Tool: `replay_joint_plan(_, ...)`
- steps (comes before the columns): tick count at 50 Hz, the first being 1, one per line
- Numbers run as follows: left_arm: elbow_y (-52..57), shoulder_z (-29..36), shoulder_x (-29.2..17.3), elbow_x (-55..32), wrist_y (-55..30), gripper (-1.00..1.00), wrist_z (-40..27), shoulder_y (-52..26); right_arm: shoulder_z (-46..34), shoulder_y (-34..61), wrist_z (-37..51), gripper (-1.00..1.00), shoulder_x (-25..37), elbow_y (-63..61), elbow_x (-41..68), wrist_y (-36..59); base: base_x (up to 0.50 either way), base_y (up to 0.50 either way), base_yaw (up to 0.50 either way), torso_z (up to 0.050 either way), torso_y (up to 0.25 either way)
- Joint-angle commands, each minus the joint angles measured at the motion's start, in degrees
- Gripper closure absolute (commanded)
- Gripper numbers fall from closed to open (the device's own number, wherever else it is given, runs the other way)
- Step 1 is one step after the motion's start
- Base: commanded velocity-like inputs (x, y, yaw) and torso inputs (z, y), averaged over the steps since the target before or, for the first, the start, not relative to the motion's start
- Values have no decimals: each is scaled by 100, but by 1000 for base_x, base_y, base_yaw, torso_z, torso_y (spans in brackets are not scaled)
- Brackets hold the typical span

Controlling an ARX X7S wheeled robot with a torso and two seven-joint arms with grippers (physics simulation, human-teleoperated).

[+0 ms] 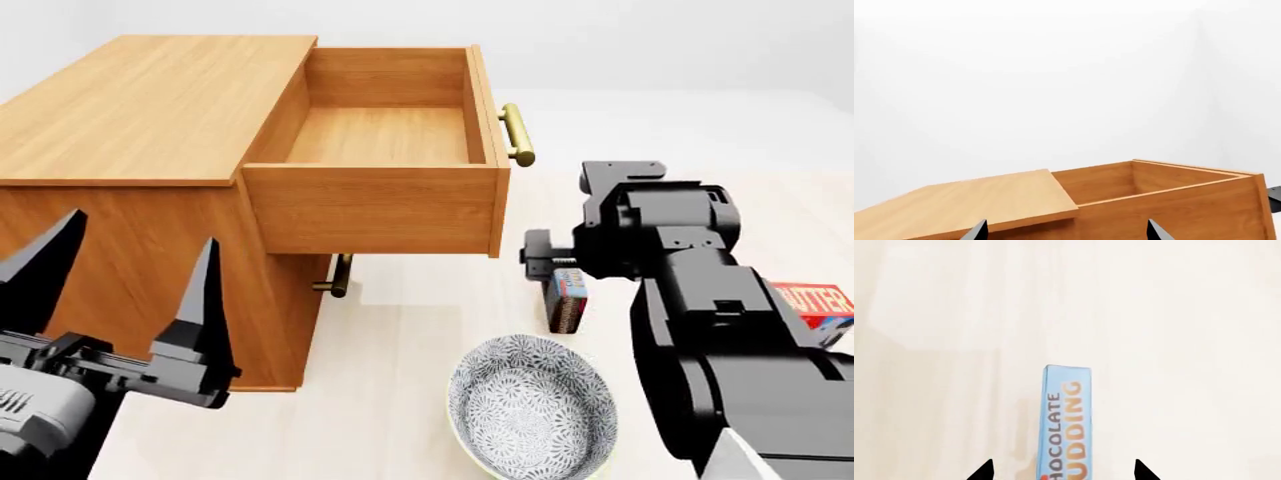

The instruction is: Put the chocolate pudding in the top drawer of the cabinet and close it.

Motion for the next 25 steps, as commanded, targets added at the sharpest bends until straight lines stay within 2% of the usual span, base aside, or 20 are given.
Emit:
replay_joint_plan(1,28,-18,-73,395,71,-100,-41,52,-26,-37,-80,-100,-36,6,-36,-26,0,0,0,0,0)
replay_joint_plan(9,-46,-25,-11,912,166,-100,-39,122,-138,-42,-158,-100,-35,6,-44,-18,0,0,0,0,0)
replay_joint_plan(13,50,-32,19,1054,-226,-100,-146,96,-199,-58,-154,-100,-31,6,-46,-48,0,0,0,-5,0)
replay_joint_plan(25,95,13,102,1171,-539,-100,-102,128,-195,-83,-18,-100,-25,6,-30,26,0,0,0,-50,0)
